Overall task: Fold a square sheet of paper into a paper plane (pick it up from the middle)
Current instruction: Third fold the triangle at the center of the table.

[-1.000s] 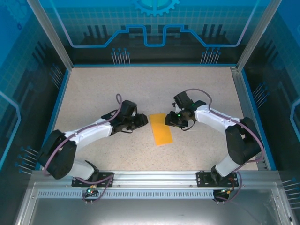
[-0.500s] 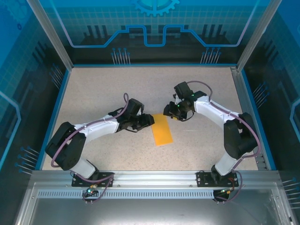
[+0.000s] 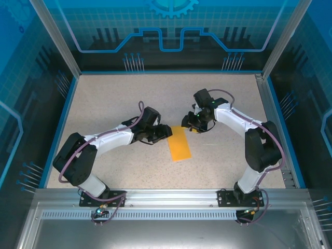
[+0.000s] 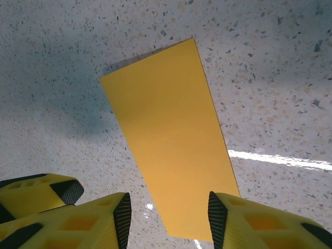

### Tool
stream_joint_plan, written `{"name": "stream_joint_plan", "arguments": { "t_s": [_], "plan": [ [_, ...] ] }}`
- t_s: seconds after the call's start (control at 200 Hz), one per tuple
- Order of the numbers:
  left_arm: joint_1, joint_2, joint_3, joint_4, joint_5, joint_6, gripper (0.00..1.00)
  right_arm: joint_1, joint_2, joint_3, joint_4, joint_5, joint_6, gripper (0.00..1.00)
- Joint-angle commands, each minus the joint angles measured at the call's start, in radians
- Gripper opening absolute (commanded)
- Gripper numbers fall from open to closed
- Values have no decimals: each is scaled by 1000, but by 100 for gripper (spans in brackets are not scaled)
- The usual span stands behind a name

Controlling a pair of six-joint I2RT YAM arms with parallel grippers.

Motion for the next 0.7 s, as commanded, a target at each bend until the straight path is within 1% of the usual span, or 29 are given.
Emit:
{"name": "stream_joint_plan", "arguments": {
  "t_s": [0.0,0.14,0.225,0.34,0.51,0.63,0.695],
  "plan": [
    [-7,18,35,-38,35,22,48,-30,19,13,-25,-45,-29,46],
    [-8,21,38,-30,32,39,48,-31,8,2,-24,-43,-30,47],
    [-7,39,43,-10,49,41,48,-31,-12,-20,-8,-27,-36,48],
    [-8,87,61,22,76,20,46,-32,-30,-68,53,-44,-40,49],
    [-7,151,91,36,85,-3,42,-34,-24,-91,85,-50,-65,49],
    [-7,185,99,48,80,-11,41,-34,-12,-92,108,-69,-74,49],
    [-8,202,113,50,88,-8,38,-33,-2,-88,105,-53,-84,49]
  ]
}}
